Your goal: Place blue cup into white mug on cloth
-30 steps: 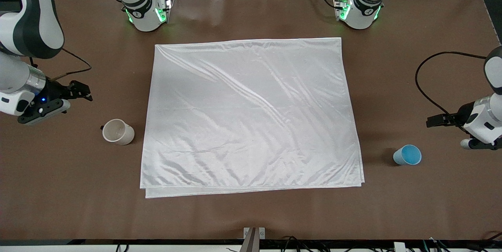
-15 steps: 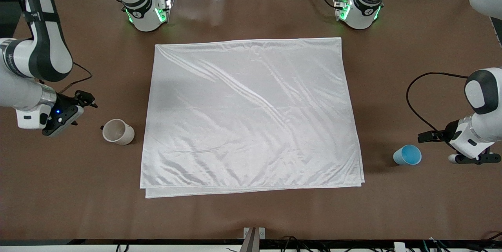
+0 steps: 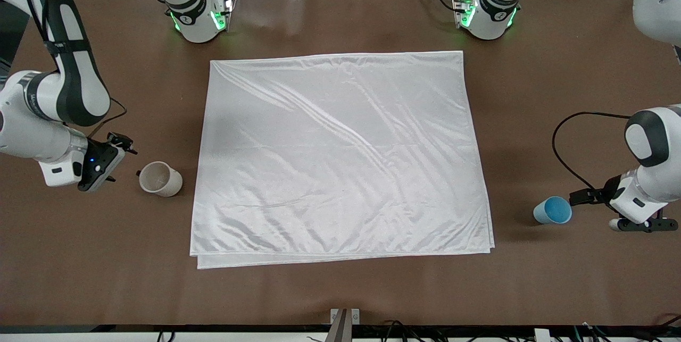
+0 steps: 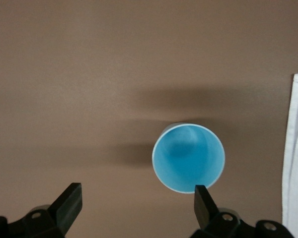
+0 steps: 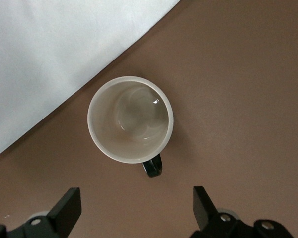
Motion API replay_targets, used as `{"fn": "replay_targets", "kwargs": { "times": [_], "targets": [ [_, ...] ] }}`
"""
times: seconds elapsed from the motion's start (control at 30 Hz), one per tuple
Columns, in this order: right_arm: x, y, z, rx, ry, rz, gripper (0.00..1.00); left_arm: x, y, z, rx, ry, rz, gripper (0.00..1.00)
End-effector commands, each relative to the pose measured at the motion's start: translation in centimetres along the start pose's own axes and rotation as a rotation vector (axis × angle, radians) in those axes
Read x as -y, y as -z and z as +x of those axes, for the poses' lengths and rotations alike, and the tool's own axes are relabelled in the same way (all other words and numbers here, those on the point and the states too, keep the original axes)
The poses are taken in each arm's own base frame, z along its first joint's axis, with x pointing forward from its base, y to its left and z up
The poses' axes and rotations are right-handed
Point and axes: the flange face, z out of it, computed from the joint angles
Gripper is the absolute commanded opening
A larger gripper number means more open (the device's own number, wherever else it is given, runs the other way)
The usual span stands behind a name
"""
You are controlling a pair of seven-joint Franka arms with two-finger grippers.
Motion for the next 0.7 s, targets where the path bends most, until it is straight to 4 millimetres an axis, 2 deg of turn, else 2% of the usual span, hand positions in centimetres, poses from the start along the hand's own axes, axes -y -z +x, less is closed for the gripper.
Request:
{"fn": "replay_targets", "kwargs": {
  "times": [0.0,0.47,0.67],
  "targets": [
    [-1.2,-1.0,-0.2,0.012,0.060,-0.020,1.00,0.4,-1.2,0.8,-0.016,-0.027,0.013,1.00],
    [-3.0,-5.8,0.1,0.012,0.224,-0.070,1.00,0.5,-3.4,1.1,-0.017,-0.027,0.011,1.00],
    [-3.3,-6.7,-0.1,0.010,0.246,-0.074,1.00,0.5,-4.4,1.3,-0.025,-0.026,0.010,1.00]
  ]
}}
